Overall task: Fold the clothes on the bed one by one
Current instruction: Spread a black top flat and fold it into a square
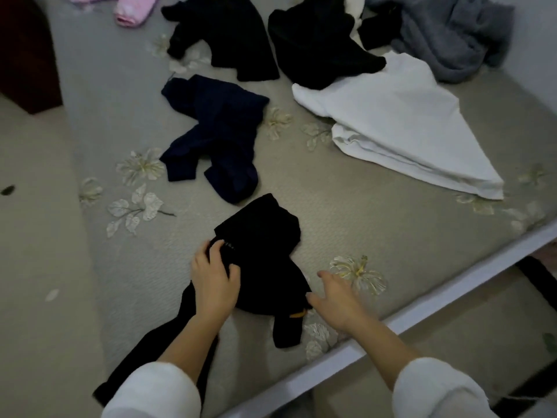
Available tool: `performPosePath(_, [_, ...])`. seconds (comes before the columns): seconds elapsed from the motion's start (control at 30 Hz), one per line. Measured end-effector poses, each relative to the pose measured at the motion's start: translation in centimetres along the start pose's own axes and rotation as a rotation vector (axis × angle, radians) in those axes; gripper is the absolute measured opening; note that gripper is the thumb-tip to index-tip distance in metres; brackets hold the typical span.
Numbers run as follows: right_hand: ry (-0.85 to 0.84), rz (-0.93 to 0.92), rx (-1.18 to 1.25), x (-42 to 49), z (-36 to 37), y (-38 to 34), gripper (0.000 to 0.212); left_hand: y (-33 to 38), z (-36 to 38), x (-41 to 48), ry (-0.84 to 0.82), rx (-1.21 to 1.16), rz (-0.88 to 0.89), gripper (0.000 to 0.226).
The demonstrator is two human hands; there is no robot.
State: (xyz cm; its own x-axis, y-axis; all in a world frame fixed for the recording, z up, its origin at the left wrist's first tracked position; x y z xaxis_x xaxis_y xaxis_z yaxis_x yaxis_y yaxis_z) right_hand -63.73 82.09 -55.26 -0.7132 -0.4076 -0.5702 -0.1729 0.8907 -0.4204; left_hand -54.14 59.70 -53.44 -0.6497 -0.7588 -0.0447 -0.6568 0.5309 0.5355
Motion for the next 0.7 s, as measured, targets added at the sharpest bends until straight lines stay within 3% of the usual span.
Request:
performPosePath(0.1, [-0.011, -0.100, -0.032, 3.8, 1.7, -2.2, 0.071, -1.5, 1.6, 2.9, 0.012, 0.016, -0.095, 0.060])
performPosePath(0.2, [-0.105, -0.068, -0.031, 5.9, 4.6, -3.4, 0.089, -4.9, 3.4, 4.1, -0.134, 0.082, -0.351, 0.066])
performPosePath(0.23, [-0.117, -0.077, -0.108, 6.4, 5.6, -3.5, 0.084, -5.8, 4.0, 4.0, -0.213, 0.128, -0.406, 0.060])
performPosePath(0.3, [-0.110, -0.131, -0.221, 7.2, 6.7, -3.3, 0.049, -6.7, 4.4, 3.6, -0.274, 0.161, -0.392, 0.036])
performPosePath(0.37, [-0.107, -0.100, 0.070, 8.2, 5.7, -3.0, 0.022, -6.5, 3.8, 3.3, -0.196, -0.009, -0.373, 0.020])
performPosePath(0.43, [-0.093, -0.006, 0.402, 9.5, 3.1, -2.3, 0.009, -5.6, 3.1, 3.1, -0.153, -0.227, -0.410, 0.016])
performPosePath(0.53, [0.045, -0.020, 0.541, 11.2, -3.9, -1.6, 0.019, -2.3, 2.7, 3.1, -0.177, -0.491, -0.401, 0.010])
performPosePath(0.7, [0.058, 0.081, 0.848, 12.1, -14.1, -0.9, 0.018, 4.8, 3.5, 2.3, -0.248, -0.859, -0.392, 0.017])
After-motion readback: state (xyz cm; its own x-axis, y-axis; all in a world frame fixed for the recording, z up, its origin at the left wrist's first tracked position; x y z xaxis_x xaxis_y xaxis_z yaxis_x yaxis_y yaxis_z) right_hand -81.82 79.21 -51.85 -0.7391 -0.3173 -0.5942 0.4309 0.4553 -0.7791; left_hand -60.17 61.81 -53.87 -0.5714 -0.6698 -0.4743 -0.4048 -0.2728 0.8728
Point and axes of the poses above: each hand's wrist, its own x-axis towards the middle knuckle, its own z-axis out of the palm, y = z × x, the point moved 5 cm from there along x, towards the middle knuckle, and after that the axes turned 6 degrees about y, right-handed, at the moved point
